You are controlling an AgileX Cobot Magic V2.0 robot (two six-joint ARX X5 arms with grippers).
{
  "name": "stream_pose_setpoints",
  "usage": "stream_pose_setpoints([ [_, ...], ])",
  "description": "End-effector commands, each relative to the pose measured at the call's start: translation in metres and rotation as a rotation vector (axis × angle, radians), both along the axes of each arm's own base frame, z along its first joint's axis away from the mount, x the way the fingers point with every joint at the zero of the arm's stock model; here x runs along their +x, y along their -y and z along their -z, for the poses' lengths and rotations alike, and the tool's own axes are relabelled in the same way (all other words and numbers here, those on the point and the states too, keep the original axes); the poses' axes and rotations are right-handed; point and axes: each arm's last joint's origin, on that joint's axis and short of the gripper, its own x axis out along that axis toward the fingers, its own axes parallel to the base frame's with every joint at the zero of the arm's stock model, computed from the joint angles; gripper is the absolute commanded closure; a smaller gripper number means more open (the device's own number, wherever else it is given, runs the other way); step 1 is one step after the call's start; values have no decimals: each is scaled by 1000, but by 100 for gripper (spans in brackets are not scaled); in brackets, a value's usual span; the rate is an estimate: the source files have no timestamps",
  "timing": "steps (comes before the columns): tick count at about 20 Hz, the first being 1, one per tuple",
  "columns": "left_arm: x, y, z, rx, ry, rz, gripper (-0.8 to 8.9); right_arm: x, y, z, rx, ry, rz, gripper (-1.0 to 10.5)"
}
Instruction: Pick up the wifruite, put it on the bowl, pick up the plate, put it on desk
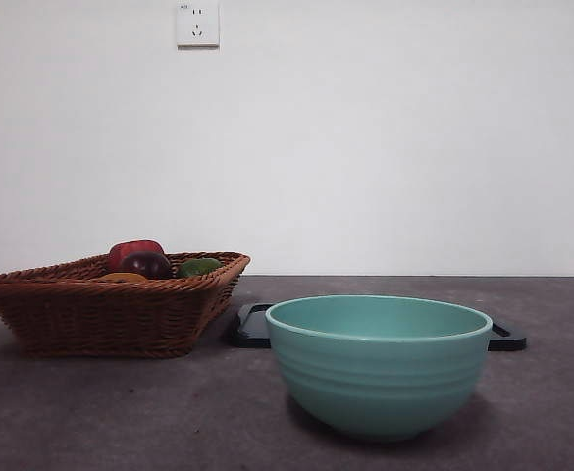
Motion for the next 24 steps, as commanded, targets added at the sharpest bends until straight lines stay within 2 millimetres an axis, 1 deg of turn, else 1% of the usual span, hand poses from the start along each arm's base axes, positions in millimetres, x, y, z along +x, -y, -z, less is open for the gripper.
stream_pose_setpoints([
  [1, 0, 0, -4, -7, 25, 17, 252, -4, 2, -5, 16, 22, -4, 350],
  [3, 0, 0, -4, -9, 29, 17, 259, -5, 2, -4, 12, 15, -4, 350],
  [4, 0, 1, -5, -10, 31, 17, 281, -5, 3, -4, 11, 14, -4, 350],
  [5, 0, 1, -5, -11, 32, 17, 344, -5, 3, -4, 12, 14, -4, 352],
  [6, 0, 1, -5, -11, 32, 17, 446, -5, 3, -4, 11, 14, -4, 441],
  [7, 0, 1, -5, -11, 32, 17, 572, -5, 3, -3, 8, 9, -4, 631],
  [8, 0, 1, -5, -12, 35, 17, 736, -5, 3, -2, 2, 0, -3, 865],
  [9, 0, 1, -5, -14, 38, 17, 808, -5, 3, -2, -1, -3, -1, 930],
  [24, 0, 1, -6, -17, 44, 13, 804, -5, 3, -2, 0, -2, 0, 932],
])
